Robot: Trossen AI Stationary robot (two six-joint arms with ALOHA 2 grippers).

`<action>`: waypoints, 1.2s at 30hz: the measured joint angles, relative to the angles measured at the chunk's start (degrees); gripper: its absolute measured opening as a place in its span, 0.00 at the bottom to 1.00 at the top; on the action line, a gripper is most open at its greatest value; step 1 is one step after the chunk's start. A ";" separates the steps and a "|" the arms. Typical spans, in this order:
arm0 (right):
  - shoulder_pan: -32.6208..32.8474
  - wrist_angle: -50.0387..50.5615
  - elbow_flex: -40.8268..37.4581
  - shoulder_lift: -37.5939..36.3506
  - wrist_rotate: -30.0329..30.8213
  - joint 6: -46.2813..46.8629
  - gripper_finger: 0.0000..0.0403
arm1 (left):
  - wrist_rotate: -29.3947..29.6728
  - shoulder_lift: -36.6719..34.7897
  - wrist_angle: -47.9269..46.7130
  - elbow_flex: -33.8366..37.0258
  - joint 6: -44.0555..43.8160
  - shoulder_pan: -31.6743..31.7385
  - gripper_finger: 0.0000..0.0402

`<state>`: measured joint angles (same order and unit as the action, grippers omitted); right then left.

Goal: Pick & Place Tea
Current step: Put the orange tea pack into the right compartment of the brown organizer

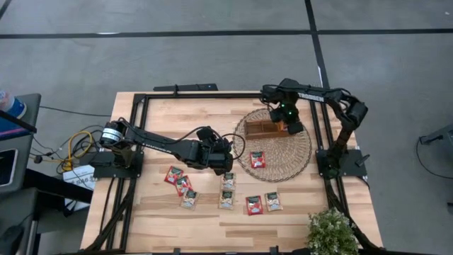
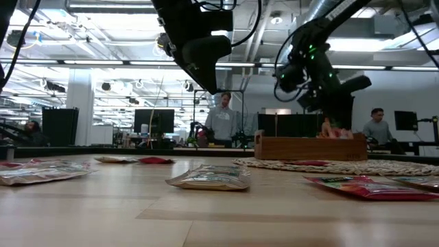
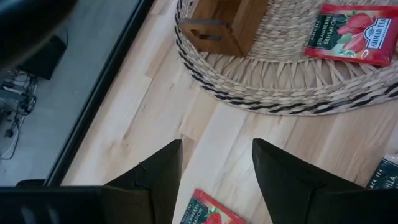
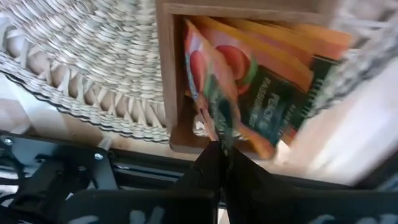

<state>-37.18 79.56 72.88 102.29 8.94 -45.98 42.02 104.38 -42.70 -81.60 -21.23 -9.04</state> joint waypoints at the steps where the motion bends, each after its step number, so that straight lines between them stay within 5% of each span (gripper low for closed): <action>1: 0.13 0.11 -0.01 1.17 0.03 0.50 0.00 | 0.00 0.00 0.00 0.00 -0.01 0.00 0.47; 23: 0.39 -0.17 0.98 1.96 -0.03 3.97 0.00 | -1.25 0.00 1.12 0.00 -0.24 0.00 0.47; 36: 0.41 1.05 0.98 1.96 -0.14 5.69 0.18 | -1.44 0.00 1.20 -0.02 0.00 0.00 0.47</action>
<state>-36.77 80.60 73.87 104.25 8.80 -40.29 40.58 104.38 -41.50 -81.62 -21.23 -9.04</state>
